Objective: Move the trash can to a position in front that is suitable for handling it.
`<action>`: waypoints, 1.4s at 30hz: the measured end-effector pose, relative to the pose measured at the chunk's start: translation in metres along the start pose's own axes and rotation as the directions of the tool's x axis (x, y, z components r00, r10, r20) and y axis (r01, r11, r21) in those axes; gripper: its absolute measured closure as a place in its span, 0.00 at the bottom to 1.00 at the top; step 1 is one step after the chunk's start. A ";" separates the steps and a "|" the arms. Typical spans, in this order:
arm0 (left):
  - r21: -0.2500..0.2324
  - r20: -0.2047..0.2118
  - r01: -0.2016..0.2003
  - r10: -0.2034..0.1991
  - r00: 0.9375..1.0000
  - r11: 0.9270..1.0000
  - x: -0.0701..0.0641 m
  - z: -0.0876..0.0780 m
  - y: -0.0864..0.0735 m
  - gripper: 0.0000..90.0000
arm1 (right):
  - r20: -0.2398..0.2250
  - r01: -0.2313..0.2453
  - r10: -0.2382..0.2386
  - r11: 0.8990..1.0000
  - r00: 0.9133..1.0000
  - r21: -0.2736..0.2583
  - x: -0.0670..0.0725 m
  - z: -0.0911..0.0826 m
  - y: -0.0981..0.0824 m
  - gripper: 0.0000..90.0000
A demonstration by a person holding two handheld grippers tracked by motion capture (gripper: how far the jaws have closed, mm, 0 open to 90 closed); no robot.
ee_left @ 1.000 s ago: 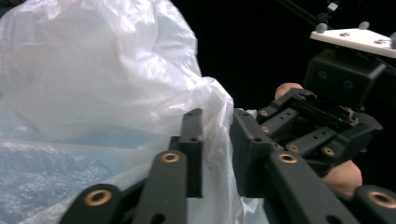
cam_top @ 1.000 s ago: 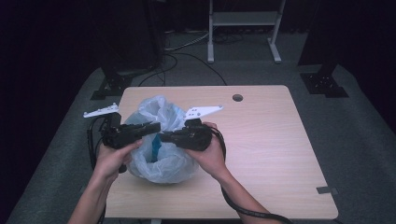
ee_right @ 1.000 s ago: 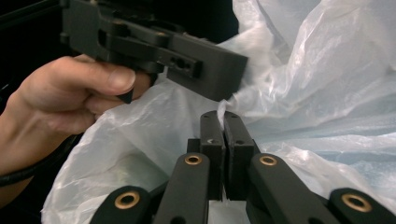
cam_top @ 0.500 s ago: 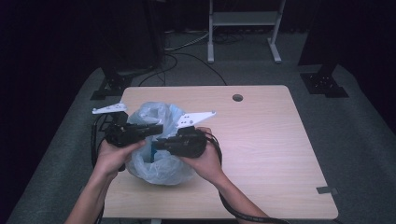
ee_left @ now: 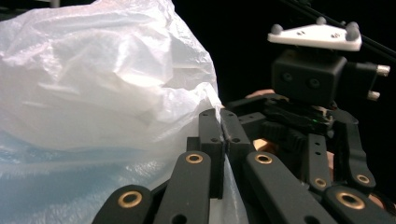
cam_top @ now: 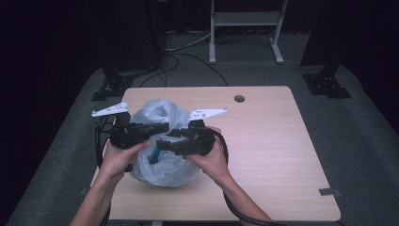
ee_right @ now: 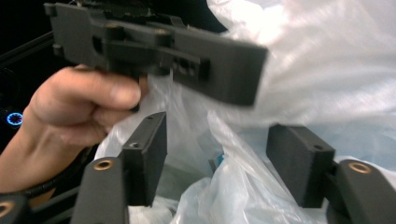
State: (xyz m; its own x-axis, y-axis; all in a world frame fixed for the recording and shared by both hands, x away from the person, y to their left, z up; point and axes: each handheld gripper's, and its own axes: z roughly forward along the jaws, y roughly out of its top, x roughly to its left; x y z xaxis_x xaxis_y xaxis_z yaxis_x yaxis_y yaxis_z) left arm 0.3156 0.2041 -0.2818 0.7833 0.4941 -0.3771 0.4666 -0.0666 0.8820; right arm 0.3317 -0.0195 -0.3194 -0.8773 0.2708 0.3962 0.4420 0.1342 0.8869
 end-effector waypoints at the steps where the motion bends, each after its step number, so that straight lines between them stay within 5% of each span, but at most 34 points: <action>1: 0.002 0.002 -0.007 0.007 1.000 1.000 -0.002 0.002 0.001 1.00 | 0.004 0.005 -0.005 1.000 1.000 0.009 0.001 0.001 0.001 0.39; 6: 0.005 0.010 -0.038 0.038 0.999 0.999 -0.009 0.007 0.004 1.00 | 0.027 0.037 -0.037 0.999 0.999 0.027 0.004 0.006 0.003 0.44; 10: 0.000 0.011 -0.041 0.041 0.999 0.999 -0.010 0.008 0.003 1.00 | 0.061 0.069 -0.071 0.997 0.996 0.038 0.007 0.009 0.001 0.61; 16: -0.016 0.028 -0.027 0.027 0.999 1.000 -0.007 0.006 0.001 0.98 | 0.078 0.046 -0.050 0.998 0.996 0.048 0.007 0.010 0.002 0.97; 20: -0.053 0.034 -0.016 0.018 0.999 0.998 -0.003 -0.001 -0.001 0.87 | 0.072 0.014 -0.018 0.998 0.997 0.054 0.002 0.008 0.003 0.99; 27: -0.112 -0.046 -0.010 0.005 0.999 0.994 0.008 -0.027 -0.011 0.66 | 0.048 -0.075 0.074 0.997 0.996 0.028 -0.015 0.000 0.008 0.99; 33: -0.159 -0.131 -0.039 0.018 0.991 0.986 0.013 -0.050 -0.021 0.53 | 0.026 -0.156 0.156 0.988 0.987 0.010 -0.032 -0.006 0.013 0.99; 36: -0.160 -0.187 -0.061 0.031 0.982 0.985 0.015 -0.060 -0.027 0.46 | 0.022 -0.175 0.175 0.984 0.984 0.006 -0.037 -0.008 0.014 0.99; 42: -0.205 -0.227 -0.052 0.004 0.974 0.977 0.021 -0.078 -0.043 0.35 | 0.017 -0.180 0.180 0.984 0.983 0.001 -0.042 -0.012 0.023 0.99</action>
State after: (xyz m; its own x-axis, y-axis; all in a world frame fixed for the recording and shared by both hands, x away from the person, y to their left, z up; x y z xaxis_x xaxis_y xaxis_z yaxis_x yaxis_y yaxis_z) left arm 0.2801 0.2846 -0.3053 0.6716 0.6779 -0.2991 0.3307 0.0870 0.9397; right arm 0.3763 -0.0396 -0.3132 -0.7800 0.3065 0.5455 0.5932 0.0846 0.8006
